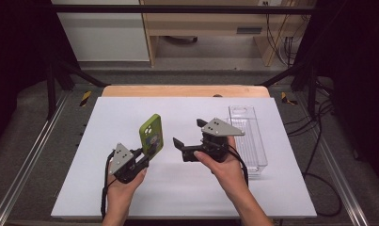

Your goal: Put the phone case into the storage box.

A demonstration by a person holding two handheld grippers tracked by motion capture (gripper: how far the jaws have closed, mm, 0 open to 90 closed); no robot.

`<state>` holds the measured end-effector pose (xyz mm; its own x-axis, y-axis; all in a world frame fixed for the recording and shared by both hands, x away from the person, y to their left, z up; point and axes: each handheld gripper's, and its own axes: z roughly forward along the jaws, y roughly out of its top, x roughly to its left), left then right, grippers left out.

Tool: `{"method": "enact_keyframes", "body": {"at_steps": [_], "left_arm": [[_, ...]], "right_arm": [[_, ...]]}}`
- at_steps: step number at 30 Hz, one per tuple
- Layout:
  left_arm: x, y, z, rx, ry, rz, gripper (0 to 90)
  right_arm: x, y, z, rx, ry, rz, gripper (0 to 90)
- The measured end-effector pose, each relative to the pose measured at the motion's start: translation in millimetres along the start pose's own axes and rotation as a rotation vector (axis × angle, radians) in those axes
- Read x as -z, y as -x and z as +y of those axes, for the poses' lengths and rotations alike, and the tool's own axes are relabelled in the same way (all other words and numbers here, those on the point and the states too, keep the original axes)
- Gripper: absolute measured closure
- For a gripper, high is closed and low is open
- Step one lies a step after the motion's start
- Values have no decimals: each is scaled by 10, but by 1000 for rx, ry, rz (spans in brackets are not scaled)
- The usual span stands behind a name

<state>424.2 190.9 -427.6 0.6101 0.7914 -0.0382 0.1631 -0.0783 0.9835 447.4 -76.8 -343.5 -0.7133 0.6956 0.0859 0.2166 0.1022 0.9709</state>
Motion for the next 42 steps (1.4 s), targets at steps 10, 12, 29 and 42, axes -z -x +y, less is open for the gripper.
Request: {"method": "enact_keyframes", "body": {"at_steps": [10, 12, 29, 42], "left_arm": [[0, 80, -13, 30, 1, -39, 769], [-9, 95, -22, 36, -2, -49, 769], [-66, 168, -109, 96, -9, -110, 769], [-98, 235, -134, 103, -15, -138, 769]], "right_arm": [[-22, -91, -10, 4, 29, 25, 28], [-34, -100, -13, 7, 35, 23, 28], [-229, -232, -132, -5, 57, 40, 28], [-344, -337, -159, -2, 44, 79, 26]]}}
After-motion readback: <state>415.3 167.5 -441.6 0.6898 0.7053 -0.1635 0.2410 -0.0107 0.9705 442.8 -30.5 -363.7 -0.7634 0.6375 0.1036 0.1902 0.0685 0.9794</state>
